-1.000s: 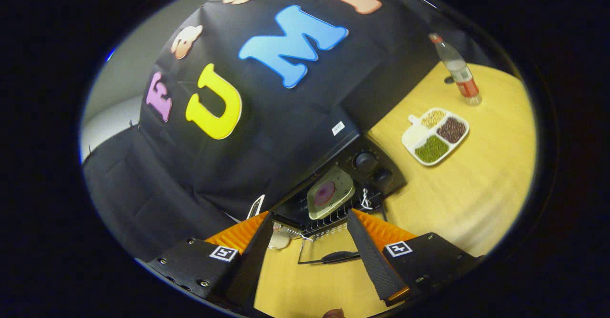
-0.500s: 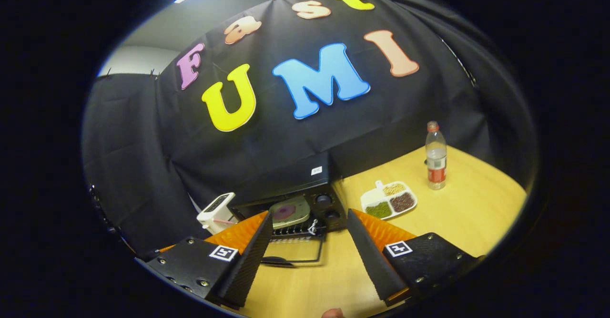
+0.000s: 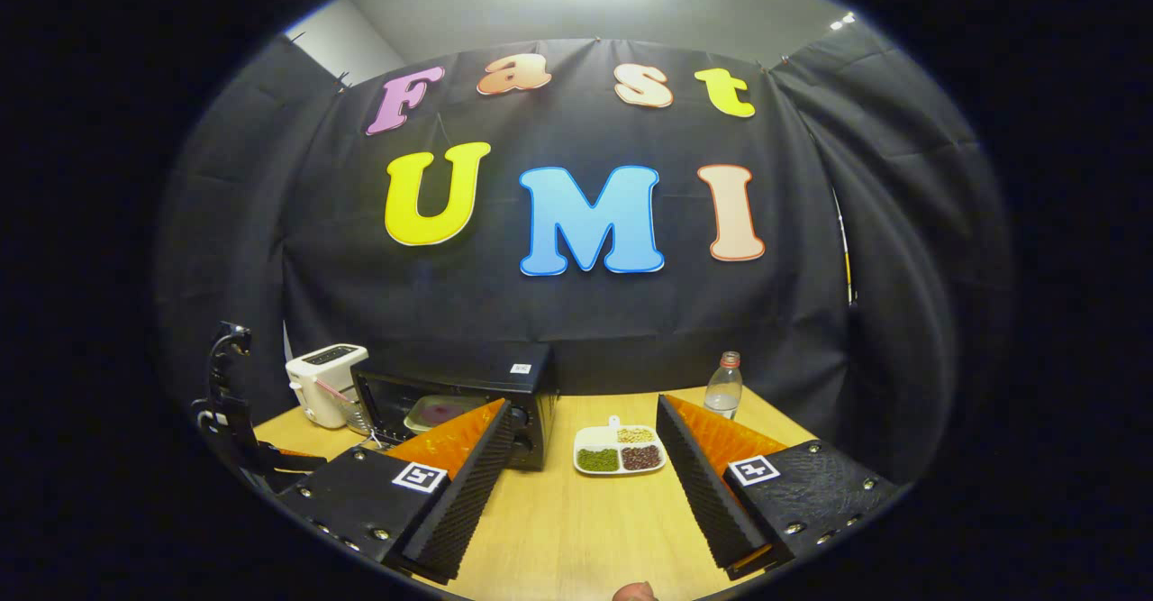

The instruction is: Open the electric oven with the left hand, put the food in, and close the electric oven.

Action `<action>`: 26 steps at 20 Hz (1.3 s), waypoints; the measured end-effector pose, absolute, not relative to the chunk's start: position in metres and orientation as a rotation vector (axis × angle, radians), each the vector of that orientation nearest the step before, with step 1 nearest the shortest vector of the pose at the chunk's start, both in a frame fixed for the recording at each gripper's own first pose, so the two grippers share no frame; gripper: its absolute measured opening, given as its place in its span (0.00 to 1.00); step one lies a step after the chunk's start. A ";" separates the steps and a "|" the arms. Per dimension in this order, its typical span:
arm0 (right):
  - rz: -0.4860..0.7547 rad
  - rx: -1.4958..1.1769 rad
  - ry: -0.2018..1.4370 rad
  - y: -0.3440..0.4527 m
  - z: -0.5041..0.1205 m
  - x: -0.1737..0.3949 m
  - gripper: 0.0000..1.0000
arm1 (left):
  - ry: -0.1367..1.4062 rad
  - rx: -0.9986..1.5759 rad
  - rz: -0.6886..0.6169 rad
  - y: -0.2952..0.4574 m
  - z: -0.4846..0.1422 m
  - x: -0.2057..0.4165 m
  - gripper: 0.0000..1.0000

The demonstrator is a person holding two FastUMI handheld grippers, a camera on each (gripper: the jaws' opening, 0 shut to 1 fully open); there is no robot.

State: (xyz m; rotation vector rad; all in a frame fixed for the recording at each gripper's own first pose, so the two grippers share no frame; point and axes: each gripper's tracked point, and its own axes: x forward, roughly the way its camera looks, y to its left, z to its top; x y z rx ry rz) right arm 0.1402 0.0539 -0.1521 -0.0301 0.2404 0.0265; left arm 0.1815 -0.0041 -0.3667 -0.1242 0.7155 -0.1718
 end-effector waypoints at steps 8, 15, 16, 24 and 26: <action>-0.100 -0.027 0.297 0.025 -0.163 0.137 0.98 | 0.891 -0.108 -0.206 -0.023 -0.431 0.197 0.98; -0.206 -0.056 0.324 -0.009 -0.169 0.127 0.98 | 0.942 -0.055 -0.202 -0.031 -0.459 0.211 0.98; -0.210 -0.059 0.328 -0.010 -0.170 0.127 0.98 | 0.941 -0.042 -0.197 -0.031 -0.460 0.210 0.98; -0.173 -0.067 0.318 -0.003 -0.169 0.135 0.98 | 0.855 -0.007 -0.177 -0.029 -0.439 0.212 0.98; -0.156 -0.058 0.318 0.003 -0.169 0.137 0.98 | 0.815 -0.003 -0.174 -0.028 -0.423 0.217 0.97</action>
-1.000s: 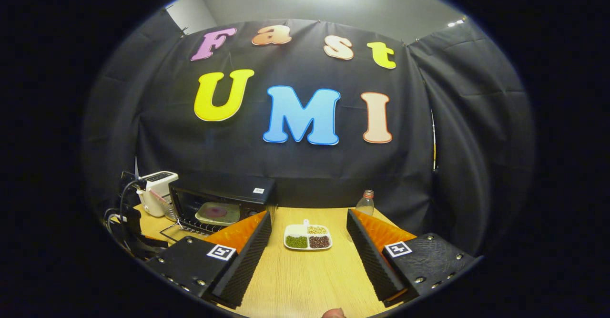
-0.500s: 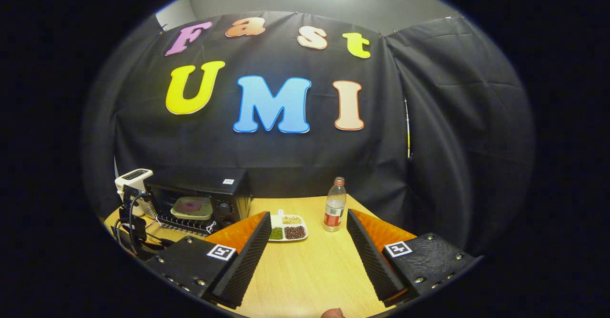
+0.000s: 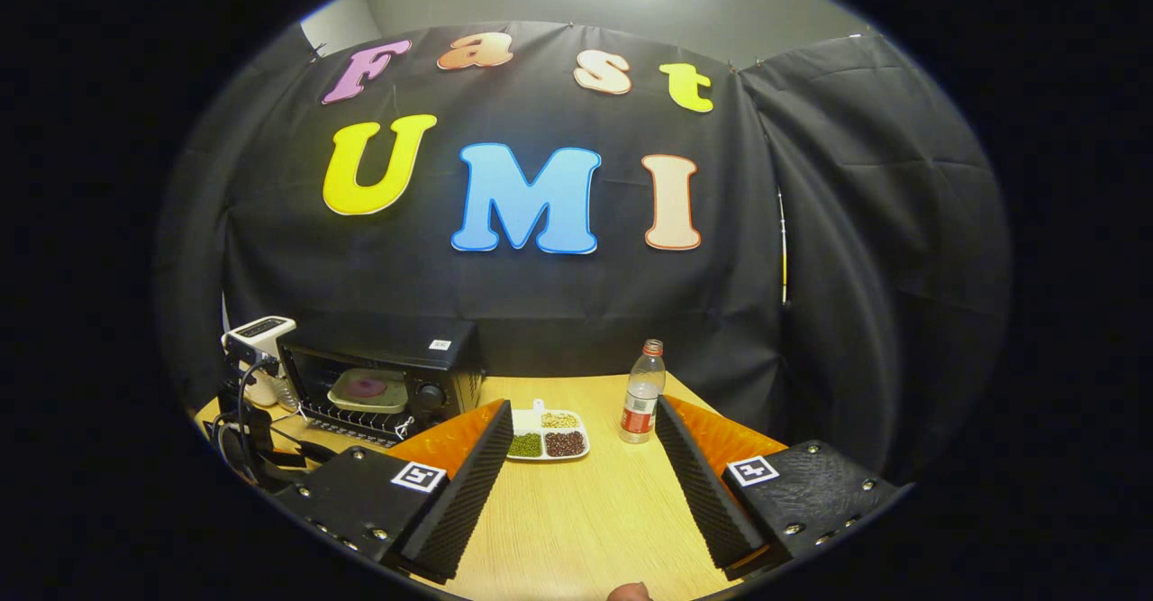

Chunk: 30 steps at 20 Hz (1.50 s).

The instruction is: Open the electric oven with the left hand, put the food in, and close the electric oven.

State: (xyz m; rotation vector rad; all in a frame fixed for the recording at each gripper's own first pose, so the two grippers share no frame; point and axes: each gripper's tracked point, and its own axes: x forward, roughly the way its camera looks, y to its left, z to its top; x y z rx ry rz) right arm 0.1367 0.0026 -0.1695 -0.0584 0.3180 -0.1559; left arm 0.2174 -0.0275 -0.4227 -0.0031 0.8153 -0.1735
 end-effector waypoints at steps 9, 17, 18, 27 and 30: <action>-0.111 -0.044 0.316 0.014 -0.168 0.152 0.98 | 0.684 0.012 -0.162 -0.027 -0.369 0.248 0.97; -0.116 -0.032 0.338 0.016 -0.178 0.149 0.98 | 0.592 0.011 -0.172 -0.029 -0.336 0.287 0.99; -0.120 -0.034 0.339 0.015 -0.178 0.150 0.98 | 0.579 0.008 -0.177 -0.030 -0.331 0.293 0.97; -0.132 -0.017 0.292 0.016 -0.165 0.148 0.98 | 0.341 -0.018 -0.220 -0.042 -0.246 0.317 1.00; -0.106 0.008 0.255 0.018 -0.151 0.144 0.98 | 0.265 -0.048 -0.205 -0.041 -0.205 0.297 0.97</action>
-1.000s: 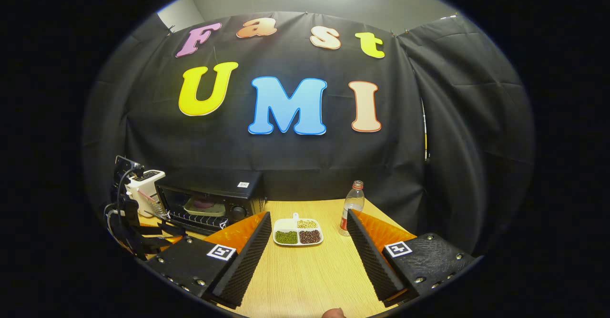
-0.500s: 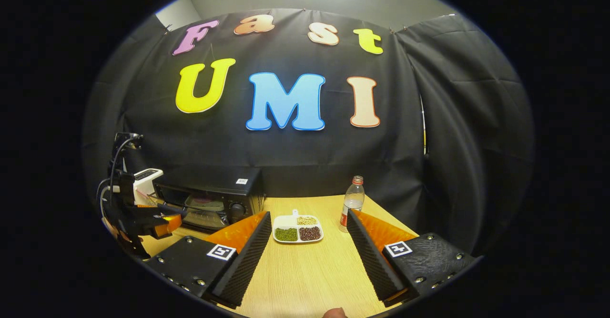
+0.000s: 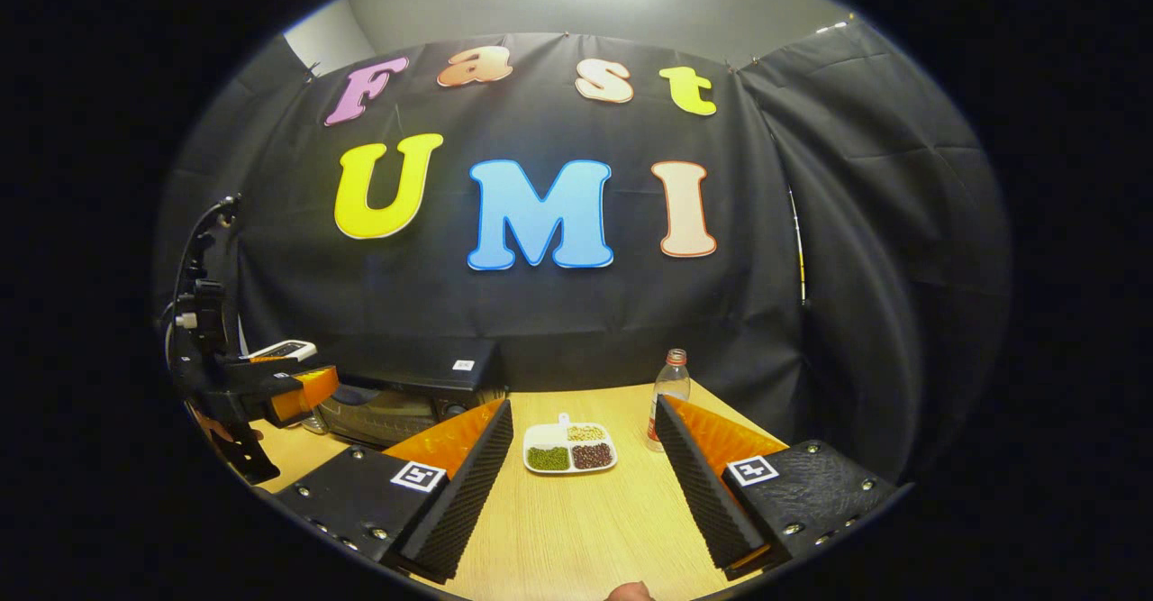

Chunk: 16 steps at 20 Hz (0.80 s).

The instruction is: Open the electric oven with the left hand, put the food in, and close the electric oven.

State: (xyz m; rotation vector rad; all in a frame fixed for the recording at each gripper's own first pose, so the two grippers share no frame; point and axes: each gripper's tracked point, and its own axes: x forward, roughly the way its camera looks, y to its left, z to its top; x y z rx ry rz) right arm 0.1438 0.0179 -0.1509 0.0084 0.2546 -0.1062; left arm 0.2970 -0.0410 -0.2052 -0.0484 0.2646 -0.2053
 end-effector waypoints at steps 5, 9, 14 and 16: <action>-0.099 0.003 0.203 -0.002 -0.120 0.117 0.98 | 0.159 -0.072 -0.168 -0.035 -0.136 0.236 0.97; -0.036 0.005 0.161 -0.010 -0.101 0.085 0.98 | 0.119 -0.070 -0.097 -0.024 -0.096 0.178 1.00; 0.057 0.040 0.120 -0.008 -0.082 0.047 0.98 | 0.079 -0.048 -0.037 -0.024 -0.062 0.106 1.00; 0.080 0.037 0.119 -0.007 -0.079 0.035 0.98 | 0.072 -0.057 -0.028 -0.026 -0.053 0.083 1.00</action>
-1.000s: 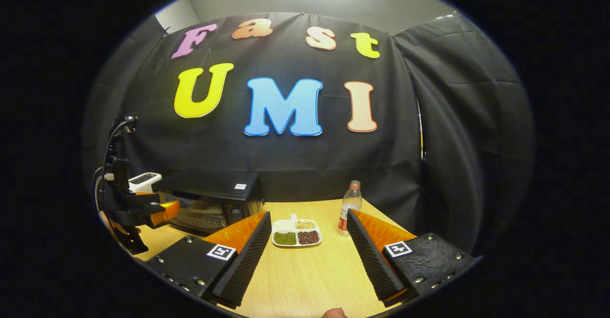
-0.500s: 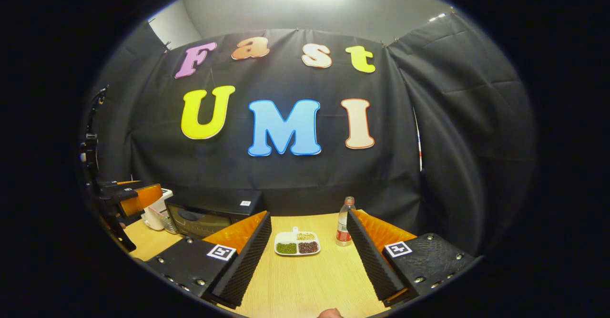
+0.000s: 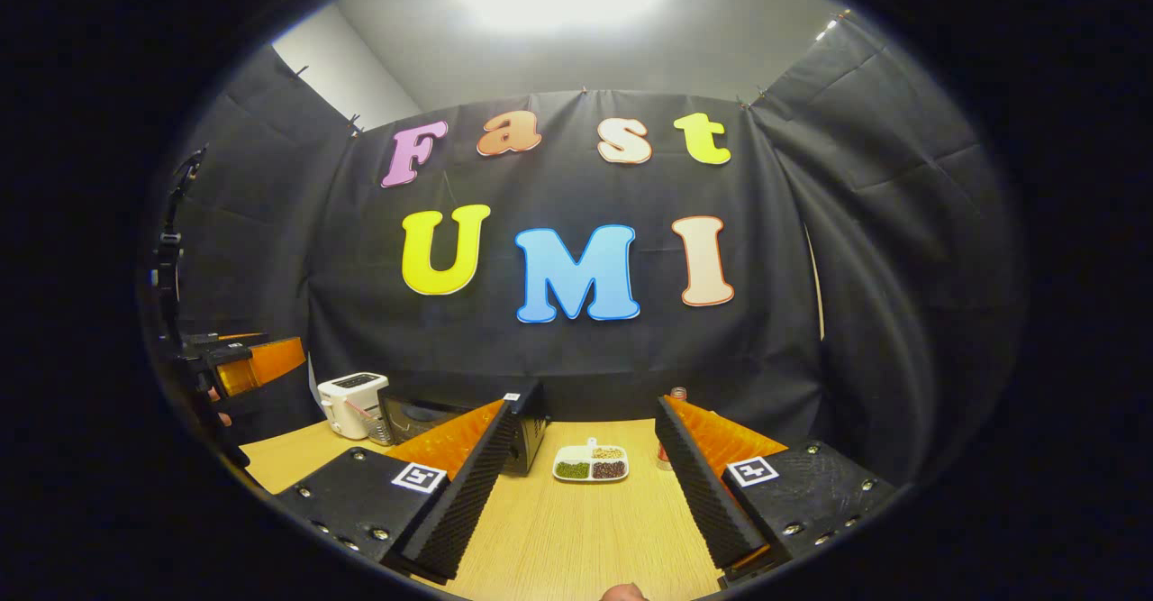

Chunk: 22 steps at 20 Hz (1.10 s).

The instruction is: Open the electric oven with the left hand, put the food in, and close the electric oven.

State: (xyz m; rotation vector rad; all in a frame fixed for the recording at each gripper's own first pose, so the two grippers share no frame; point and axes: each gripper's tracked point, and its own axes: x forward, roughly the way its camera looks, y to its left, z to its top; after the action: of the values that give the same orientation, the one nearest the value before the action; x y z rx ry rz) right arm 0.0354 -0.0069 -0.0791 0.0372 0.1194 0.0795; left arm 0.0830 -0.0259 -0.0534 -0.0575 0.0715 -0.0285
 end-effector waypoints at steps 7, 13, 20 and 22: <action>0.105 0.038 0.094 0.014 -0.061 0.012 0.98 | 0.055 -0.029 -0.020 -0.008 -0.036 0.028 1.00; 0.097 0.036 0.061 0.035 -0.048 0.002 0.97 | 0.030 -0.014 -0.019 0.014 -0.020 0.009 1.00; 0.080 0.040 0.039 0.048 -0.038 0.003 0.98 | 0.024 -0.045 -0.024 0.021 -0.016 0.006 1.00; 0.075 0.049 0.030 0.050 -0.036 0.004 0.98 | 0.025 -0.033 -0.019 0.024 -0.015 0.006 1.00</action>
State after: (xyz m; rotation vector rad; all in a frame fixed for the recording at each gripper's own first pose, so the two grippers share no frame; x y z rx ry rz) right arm 0.0036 0.0500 -0.0356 0.0487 0.0298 0.0747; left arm 0.0055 0.0237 -0.0146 -0.0331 0.0247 -0.0194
